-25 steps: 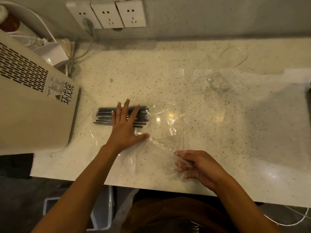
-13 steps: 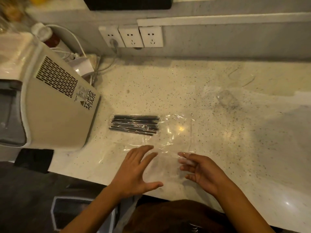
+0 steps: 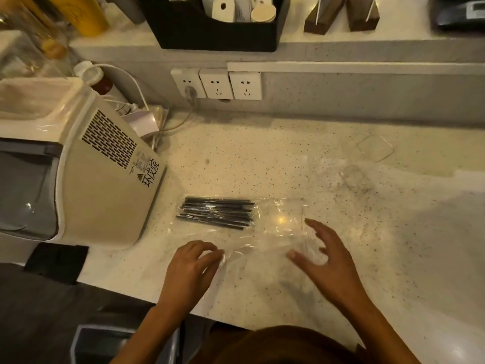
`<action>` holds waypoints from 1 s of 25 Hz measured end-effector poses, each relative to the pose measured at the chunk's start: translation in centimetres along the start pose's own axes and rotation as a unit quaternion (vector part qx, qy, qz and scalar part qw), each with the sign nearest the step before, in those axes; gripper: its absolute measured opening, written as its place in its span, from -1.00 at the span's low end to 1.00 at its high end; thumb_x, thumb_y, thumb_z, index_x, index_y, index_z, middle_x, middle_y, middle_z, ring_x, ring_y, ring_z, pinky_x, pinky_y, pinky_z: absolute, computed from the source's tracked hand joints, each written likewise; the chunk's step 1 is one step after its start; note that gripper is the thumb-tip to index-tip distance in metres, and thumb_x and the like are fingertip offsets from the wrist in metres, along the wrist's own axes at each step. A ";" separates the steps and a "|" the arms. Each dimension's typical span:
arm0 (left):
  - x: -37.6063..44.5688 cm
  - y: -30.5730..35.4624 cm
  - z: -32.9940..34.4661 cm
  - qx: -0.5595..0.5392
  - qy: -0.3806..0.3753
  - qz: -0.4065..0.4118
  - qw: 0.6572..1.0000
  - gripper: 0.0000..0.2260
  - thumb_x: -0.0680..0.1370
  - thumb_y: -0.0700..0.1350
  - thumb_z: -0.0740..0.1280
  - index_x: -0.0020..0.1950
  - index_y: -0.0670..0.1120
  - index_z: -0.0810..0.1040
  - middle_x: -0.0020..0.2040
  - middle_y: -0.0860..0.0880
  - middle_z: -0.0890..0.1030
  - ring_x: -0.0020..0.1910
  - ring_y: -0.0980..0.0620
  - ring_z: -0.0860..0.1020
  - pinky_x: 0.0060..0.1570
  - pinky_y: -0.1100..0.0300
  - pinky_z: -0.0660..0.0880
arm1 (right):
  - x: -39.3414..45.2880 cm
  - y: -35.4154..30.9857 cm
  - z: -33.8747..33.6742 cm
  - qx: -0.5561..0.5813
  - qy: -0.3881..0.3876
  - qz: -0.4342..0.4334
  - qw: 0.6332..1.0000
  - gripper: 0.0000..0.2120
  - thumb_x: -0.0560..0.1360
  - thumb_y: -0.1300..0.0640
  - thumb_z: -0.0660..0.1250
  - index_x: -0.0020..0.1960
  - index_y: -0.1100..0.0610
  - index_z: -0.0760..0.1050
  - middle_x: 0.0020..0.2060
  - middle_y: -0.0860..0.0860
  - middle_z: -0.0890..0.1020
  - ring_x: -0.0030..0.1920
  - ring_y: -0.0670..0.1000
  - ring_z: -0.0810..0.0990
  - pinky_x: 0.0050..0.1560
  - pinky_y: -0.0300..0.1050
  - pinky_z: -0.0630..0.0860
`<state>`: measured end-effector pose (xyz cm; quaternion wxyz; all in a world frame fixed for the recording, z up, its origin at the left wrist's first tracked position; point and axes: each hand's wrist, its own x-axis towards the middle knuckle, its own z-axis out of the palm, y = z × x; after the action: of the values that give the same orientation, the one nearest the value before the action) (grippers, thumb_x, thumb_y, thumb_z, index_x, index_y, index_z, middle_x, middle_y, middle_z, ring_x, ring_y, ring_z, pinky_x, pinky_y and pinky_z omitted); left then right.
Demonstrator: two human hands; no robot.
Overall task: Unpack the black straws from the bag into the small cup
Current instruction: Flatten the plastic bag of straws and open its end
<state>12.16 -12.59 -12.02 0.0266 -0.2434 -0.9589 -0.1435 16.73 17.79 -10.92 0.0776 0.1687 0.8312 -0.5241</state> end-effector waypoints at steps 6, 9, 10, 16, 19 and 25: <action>1.2 1.4 -1.7 0.025 -0.016 0.007 1.000 -0.80 0.42 -0.11 0.59 0.03 -0.04 0.77 -0.08 -0.06 0.75 -0.10 -0.10 0.71 -0.10 0.01 0.62 | -0.9 -3.9 4.1 -0.304 -0.019 -0.304 0.903 -0.58 0.43 -0.21 0.47 0.23 -0.07 0.64 0.28 -0.01 0.63 0.42 0.20 0.46 0.37 0.27 0.41; 1.4 0.8 -2.4 0.030 0.011 0.030 0.999 -0.82 0.49 -0.07 0.52 0.07 -0.07 0.75 -0.06 -0.07 0.75 -0.09 -0.09 0.71 -0.06 0.00 0.62 | 0.2 -5.1 5.2 -0.285 0.021 -0.357 0.889 -0.84 0.42 0.06 0.57 -0.01 0.01 0.73 -0.04 -0.03 0.75 0.16 0.13 0.64 0.22 0.16 0.55; 1.4 0.4 -2.9 0.035 0.022 0.029 0.999 -0.80 0.54 -0.03 0.43 0.08 -0.08 0.75 -0.04 -0.06 0.76 -0.08 -0.08 0.72 -0.03 0.00 0.61 | 0.5 -5.4 5.2 -0.278 0.026 -0.362 0.889 -0.87 0.42 0.09 0.57 -0.03 0.03 0.74 -0.09 -0.04 0.76 0.10 0.11 0.66 0.18 0.10 0.55; 5.2 -1.6 -8.8 -0.012 0.082 -0.019 0.996 -0.92 0.56 -0.15 0.45 0.02 -0.10 0.72 -0.03 -0.06 0.75 -0.05 -0.10 0.70 0.07 -0.11 0.57 | 3.7 -11.9 2.6 -0.250 0.037 -0.347 0.903 -0.91 0.46 0.16 0.54 -0.03 0.08 0.74 -0.14 0.00 0.76 -0.09 0.06 0.66 0.00 0.05 0.60; 9.3 -2.4 -13.0 0.007 0.130 -0.006 0.991 -0.86 0.59 -0.10 0.36 0.09 -0.04 0.67 0.05 -0.03 0.71 0.07 -0.07 0.63 0.19 -0.13 0.49 | 6.2 -16.4 -0.2 -0.215 0.034 -0.327 0.920 -0.89 0.53 0.09 0.47 0.03 0.03 0.73 -0.09 -0.08 0.75 -0.12 -0.07 0.65 -0.09 -0.12 0.59; 10.7 -2.2 -13.1 0.020 0.069 -0.068 0.995 -0.84 0.62 -0.05 0.34 0.13 0.00 0.69 0.13 -0.01 0.70 0.17 -0.07 0.58 0.31 -0.10 0.33 | 7.4 -17.0 -1.2 -0.278 0.027 -0.267 0.922 -0.87 0.56 0.07 0.43 0.06 0.01 0.73 -0.04 -0.10 0.75 -0.09 -0.10 0.66 -0.06 -0.22 0.55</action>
<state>1.48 -13.29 1.21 0.0881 -0.1667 -0.9718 -0.1418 3.79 13.66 1.74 -0.0437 -0.0739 0.9593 -0.2689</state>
